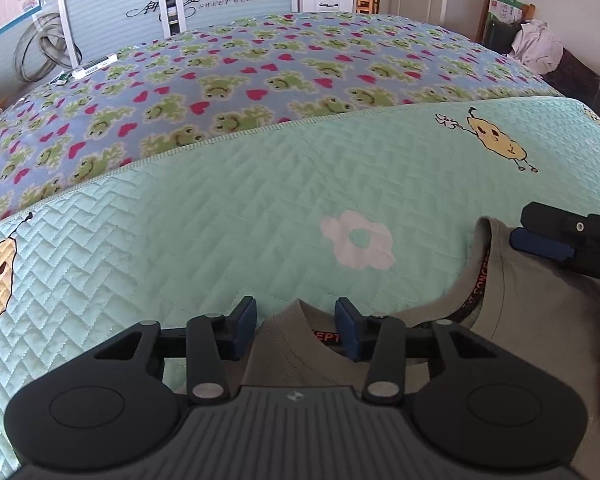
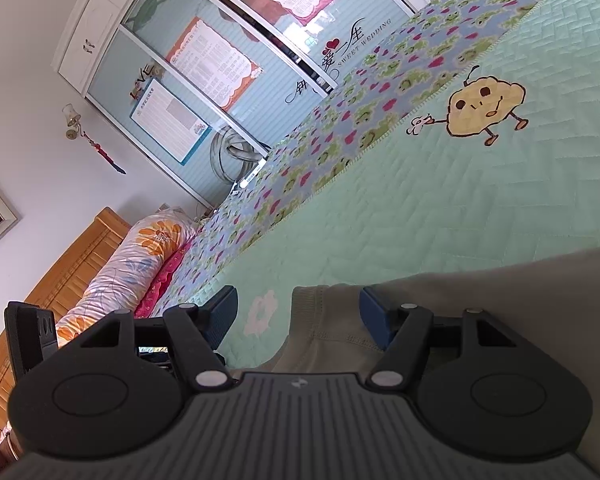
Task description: Fold clothes
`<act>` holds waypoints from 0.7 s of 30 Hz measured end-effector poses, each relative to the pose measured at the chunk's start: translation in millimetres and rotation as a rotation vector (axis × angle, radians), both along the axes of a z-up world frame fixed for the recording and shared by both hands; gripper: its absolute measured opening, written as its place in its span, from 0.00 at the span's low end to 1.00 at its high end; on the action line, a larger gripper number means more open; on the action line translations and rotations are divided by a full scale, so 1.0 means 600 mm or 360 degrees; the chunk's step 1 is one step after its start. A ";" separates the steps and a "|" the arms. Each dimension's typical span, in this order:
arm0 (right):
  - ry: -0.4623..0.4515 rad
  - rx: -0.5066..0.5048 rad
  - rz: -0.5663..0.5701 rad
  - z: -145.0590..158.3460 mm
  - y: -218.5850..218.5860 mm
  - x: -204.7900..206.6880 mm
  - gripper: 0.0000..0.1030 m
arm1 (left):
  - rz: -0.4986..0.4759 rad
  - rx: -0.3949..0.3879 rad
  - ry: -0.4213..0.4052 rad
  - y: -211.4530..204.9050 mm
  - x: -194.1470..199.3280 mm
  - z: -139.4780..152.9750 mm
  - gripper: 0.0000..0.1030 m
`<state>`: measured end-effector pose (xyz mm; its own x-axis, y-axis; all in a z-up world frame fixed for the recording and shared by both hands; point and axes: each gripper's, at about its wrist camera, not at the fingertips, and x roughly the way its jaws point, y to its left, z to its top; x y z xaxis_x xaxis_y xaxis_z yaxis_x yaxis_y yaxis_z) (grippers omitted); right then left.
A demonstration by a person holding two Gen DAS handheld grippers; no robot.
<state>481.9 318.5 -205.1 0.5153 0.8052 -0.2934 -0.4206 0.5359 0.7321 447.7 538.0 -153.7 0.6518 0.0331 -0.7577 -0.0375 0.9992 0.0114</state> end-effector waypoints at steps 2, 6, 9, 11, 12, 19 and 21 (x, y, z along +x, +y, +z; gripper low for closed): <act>0.0001 -0.0002 0.0000 0.000 0.000 0.000 0.66 | -0.0007 -0.0005 0.0009 0.000 -0.001 0.000 0.28; 0.0003 -0.0010 -0.0005 0.002 0.001 0.001 0.66 | -0.0032 0.0013 0.0012 -0.002 -0.010 0.002 0.20; -0.0017 -0.0042 -0.0015 0.008 0.003 0.000 0.66 | -0.0025 0.0071 -0.0057 -0.008 -0.023 0.007 0.07; -0.0044 -0.0061 -0.0023 0.011 0.004 -0.002 0.66 | -0.0006 0.0085 -0.0139 -0.010 -0.035 0.011 0.06; -0.0058 -0.0070 -0.0026 0.013 0.005 -0.003 0.66 | 0.0021 0.0080 -0.0181 -0.011 -0.042 0.012 0.06; -0.0158 -0.0133 -0.0048 0.023 0.008 -0.010 0.66 | 0.0281 -0.0036 -0.0399 -0.015 -0.079 -0.011 0.05; -0.0186 -0.0151 -0.0055 0.026 0.010 -0.012 0.66 | 0.0347 -0.0029 -0.0411 -0.016 -0.082 -0.027 0.05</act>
